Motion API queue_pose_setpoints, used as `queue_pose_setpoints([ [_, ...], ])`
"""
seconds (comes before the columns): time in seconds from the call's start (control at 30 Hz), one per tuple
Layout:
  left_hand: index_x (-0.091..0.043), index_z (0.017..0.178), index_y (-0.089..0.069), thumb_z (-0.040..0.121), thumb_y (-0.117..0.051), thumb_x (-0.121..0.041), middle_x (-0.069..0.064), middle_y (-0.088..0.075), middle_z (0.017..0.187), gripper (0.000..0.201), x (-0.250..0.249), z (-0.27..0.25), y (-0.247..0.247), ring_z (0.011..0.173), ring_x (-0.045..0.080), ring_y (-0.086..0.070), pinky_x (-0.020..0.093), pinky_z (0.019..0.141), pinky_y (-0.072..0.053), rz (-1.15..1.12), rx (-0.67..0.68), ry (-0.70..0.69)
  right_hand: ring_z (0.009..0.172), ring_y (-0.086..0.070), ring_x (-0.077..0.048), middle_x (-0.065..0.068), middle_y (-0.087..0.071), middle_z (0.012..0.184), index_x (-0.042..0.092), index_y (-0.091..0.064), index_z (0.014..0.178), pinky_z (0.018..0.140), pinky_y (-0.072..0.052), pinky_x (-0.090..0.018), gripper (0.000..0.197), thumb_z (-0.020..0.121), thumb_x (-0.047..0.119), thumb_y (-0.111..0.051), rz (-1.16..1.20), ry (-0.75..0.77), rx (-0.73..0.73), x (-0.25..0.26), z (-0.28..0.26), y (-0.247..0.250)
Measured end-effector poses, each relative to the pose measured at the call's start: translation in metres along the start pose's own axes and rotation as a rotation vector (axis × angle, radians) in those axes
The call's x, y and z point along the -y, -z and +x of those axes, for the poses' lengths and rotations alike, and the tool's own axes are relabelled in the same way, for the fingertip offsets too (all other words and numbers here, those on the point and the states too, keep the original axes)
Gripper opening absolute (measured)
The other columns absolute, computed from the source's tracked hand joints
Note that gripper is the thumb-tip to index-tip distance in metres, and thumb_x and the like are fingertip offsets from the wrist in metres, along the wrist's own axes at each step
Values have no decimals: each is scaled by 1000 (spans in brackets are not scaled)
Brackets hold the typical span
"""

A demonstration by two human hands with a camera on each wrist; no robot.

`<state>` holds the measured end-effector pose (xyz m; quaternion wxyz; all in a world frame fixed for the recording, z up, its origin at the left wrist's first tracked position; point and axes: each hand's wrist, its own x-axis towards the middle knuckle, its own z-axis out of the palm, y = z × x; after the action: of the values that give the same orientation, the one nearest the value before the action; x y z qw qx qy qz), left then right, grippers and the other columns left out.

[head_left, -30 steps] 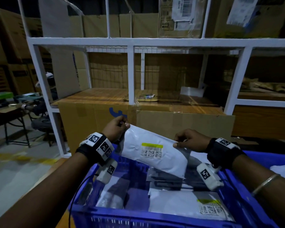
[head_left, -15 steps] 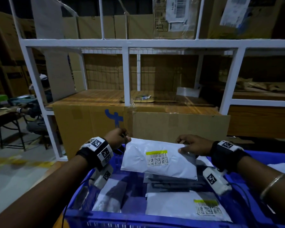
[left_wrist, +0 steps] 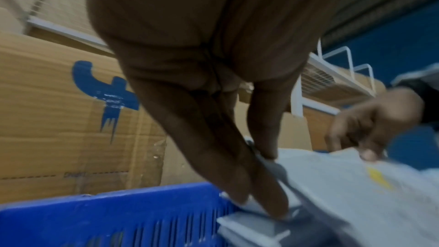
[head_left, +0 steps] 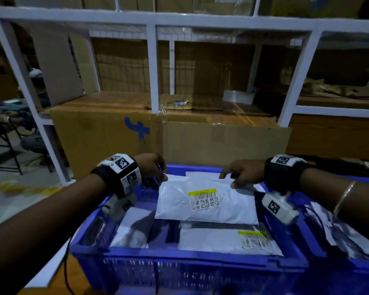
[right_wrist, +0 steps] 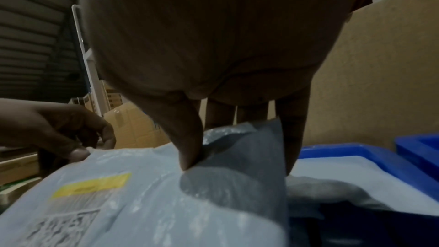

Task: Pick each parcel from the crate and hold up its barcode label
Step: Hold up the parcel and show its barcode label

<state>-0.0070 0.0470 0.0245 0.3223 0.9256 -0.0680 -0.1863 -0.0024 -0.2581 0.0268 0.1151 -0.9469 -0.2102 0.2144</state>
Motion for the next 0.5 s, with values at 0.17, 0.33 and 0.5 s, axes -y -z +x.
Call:
queue_pose_setpoints([
  [0.17, -5, 113, -58, 90, -66, -9, 12, -68, 87, 24, -2, 12, -19, 60, 18, -67, 22, 45, -49, 179, 171, 27, 71, -52, -3, 8, -58, 85, 15, -55, 131, 58, -38, -6, 41, 92, 9, -66, -32, -30, 106, -13, 3, -7],
  [0.33, -11, 105, -58, 90, -66, -11, 13, -71, 97, 17, -14, 21, -38, 53, 11, -65, 19, 43, -49, 356, 238, -15, 70, -50, 2, 15, -54, 83, 21, -60, 118, 71, -37, -22, 34, 87, 12, -71, -167, -45, 207, -26, 8, -26],
  [0.5, -15, 94, -60, 87, -67, -9, 12, -73, 96, 12, -25, 29, -62, 45, 6, -62, 17, 39, -46, 451, 308, -65, 86, -55, -9, 10, -59, 95, 37, -56, 102, 73, -42, -20, 38, 75, 42, -82, -249, -37, 260, -12, 5, -38],
])
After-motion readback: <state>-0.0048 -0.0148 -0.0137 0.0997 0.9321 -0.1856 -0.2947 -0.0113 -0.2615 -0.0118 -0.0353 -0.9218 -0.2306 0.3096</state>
